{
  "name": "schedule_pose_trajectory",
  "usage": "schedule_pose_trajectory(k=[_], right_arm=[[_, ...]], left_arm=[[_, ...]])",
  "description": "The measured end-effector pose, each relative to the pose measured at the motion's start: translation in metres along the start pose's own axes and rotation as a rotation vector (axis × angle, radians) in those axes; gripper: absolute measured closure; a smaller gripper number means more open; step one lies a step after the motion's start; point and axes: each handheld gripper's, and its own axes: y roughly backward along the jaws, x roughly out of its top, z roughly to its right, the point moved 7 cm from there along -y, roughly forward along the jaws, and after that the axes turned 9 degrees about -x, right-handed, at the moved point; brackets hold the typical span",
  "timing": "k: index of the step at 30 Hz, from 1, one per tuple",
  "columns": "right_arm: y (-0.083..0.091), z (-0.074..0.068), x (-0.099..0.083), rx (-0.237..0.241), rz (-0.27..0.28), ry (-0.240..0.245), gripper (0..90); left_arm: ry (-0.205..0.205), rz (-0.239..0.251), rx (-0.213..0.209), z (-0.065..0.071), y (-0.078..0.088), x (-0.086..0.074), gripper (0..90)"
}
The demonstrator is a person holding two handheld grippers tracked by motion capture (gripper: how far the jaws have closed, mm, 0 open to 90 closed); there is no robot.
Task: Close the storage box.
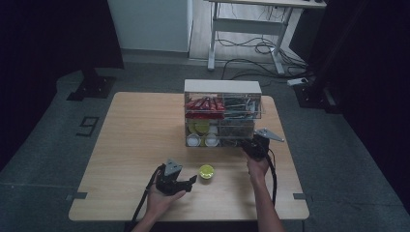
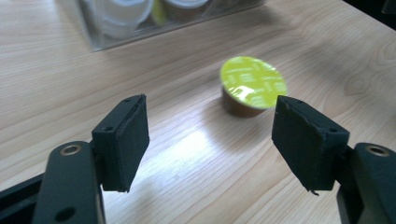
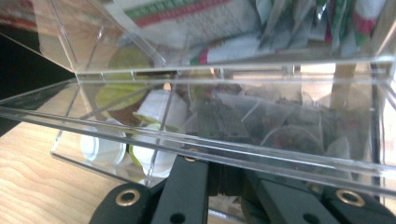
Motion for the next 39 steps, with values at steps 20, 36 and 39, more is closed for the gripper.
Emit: schedule_pose_trajectory(k=[20, 36, 39], right_arm=[[0.003, 0.000, -0.030, -0.041, -0.089, 0.044, 88.6], [0.014, 0.008, -0.044, -0.035, -0.147, 0.039, 85.5], [0.015, 0.008, -0.047, -0.032, -0.161, 0.044, 83.2]], left_arm=[[0.051, -0.009, 0.045, -0.025, 0.022, -0.022, 29.7], [0.076, -0.010, 0.044, -0.030, 0.025, -0.027, 30.2], [0.077, -0.012, 0.047, -0.031, 0.025, -0.028, 30.3]])
